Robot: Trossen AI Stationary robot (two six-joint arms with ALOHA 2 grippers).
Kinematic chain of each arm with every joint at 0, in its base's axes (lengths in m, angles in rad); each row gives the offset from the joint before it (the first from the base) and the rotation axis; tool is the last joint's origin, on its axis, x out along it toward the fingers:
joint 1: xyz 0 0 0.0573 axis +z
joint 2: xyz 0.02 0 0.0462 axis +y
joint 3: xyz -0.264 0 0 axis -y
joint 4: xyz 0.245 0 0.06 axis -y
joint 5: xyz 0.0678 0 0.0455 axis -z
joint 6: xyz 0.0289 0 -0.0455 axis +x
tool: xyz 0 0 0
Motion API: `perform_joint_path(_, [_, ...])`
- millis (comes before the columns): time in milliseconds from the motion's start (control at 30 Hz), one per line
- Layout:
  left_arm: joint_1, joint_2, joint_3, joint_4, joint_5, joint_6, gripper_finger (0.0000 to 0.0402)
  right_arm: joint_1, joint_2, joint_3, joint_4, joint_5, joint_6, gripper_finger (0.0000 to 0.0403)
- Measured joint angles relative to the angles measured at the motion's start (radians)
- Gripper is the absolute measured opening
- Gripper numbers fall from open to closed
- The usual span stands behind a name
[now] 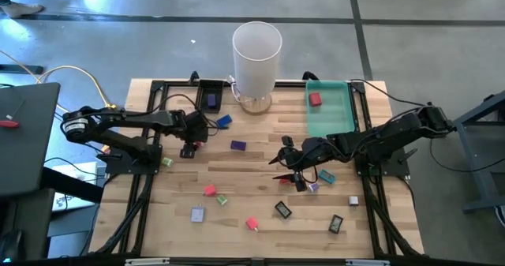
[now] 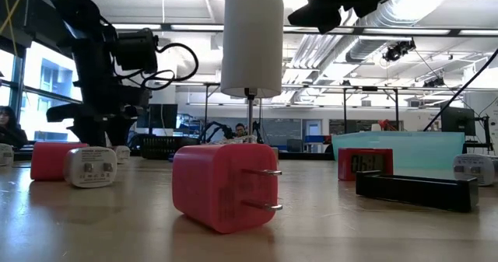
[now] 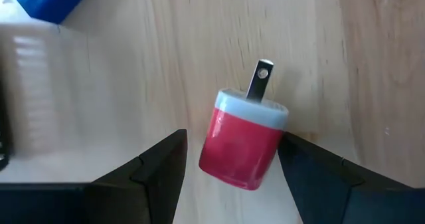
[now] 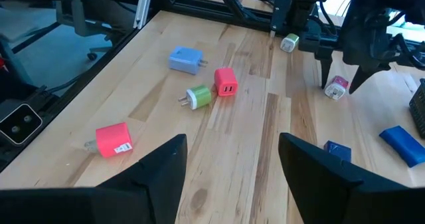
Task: Pick & Place Office items
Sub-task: Put the pink white adapter into the green bin
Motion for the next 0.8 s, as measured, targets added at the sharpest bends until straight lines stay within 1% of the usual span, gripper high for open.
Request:
perform_joint_path(100, [-0.019,0.0,0.0,0.001,-0.006,0.001,0.0225,0.0,0.0,0.0,0.0,0.0,0.0,0.0227])
perform_joint_path(167, [-0.028,0.0,0.0,0.001,-0.009,0.001,0.0212,0.0,0.0,0.0,0.0,0.0,0.001,0.0227])
perform_joint_path(400, [-0.042,0.0,-0.001,0.0,-0.008,-0.024,0.0122,0.0,0.0,0.0,0.0,0.0,0.003,0.0227])
perform_joint_path(533, [-0.045,0.001,-0.001,0.016,-0.016,-0.072,0.0121,0.0,0.0,0.0,0.0,0.0,0.003,0.0227])
perform_joint_path(633, [-0.073,0.002,-0.002,0.05,-0.065,-0.126,0.0121,0.0,0.0,0.0,0.004,0.005,0.004,0.0227])
perform_joint_path(667, [-0.086,0.002,-0.002,0.075,-0.092,-0.13,0.0121,0.0,0.0,0.0,0.013,0.023,0.019,0.0227])
perform_joint_path(800, [-0.159,0.0,-0.002,0.173,-0.264,-0.125,0.0121,0.0,0.0,0.0,0.038,0.175,0.113,0.0227])
